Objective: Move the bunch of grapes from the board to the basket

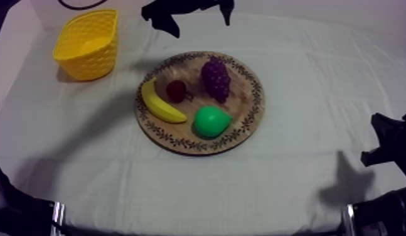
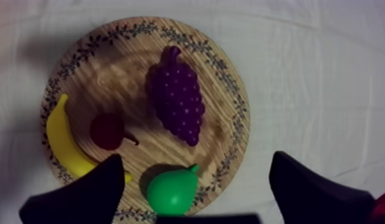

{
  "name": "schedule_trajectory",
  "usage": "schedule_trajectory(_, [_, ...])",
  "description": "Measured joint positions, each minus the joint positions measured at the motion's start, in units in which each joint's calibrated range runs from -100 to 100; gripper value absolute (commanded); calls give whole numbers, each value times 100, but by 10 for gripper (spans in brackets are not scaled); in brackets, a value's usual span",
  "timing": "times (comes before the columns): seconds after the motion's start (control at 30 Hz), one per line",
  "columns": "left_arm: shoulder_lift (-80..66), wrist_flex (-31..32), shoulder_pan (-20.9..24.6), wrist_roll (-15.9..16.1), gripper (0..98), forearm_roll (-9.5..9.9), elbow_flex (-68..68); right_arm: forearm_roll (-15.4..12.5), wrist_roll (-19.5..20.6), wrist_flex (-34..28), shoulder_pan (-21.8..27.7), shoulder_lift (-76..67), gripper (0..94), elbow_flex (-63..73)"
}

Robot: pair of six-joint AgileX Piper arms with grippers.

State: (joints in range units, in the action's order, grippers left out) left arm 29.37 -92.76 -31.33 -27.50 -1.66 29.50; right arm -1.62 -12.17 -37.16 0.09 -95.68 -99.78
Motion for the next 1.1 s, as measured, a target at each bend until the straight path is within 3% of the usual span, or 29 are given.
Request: schedule_trajectory(1.1, [1944, 612, 92, 601, 961, -409, 501, 0, 0, 0, 0, 0, 5, 0])
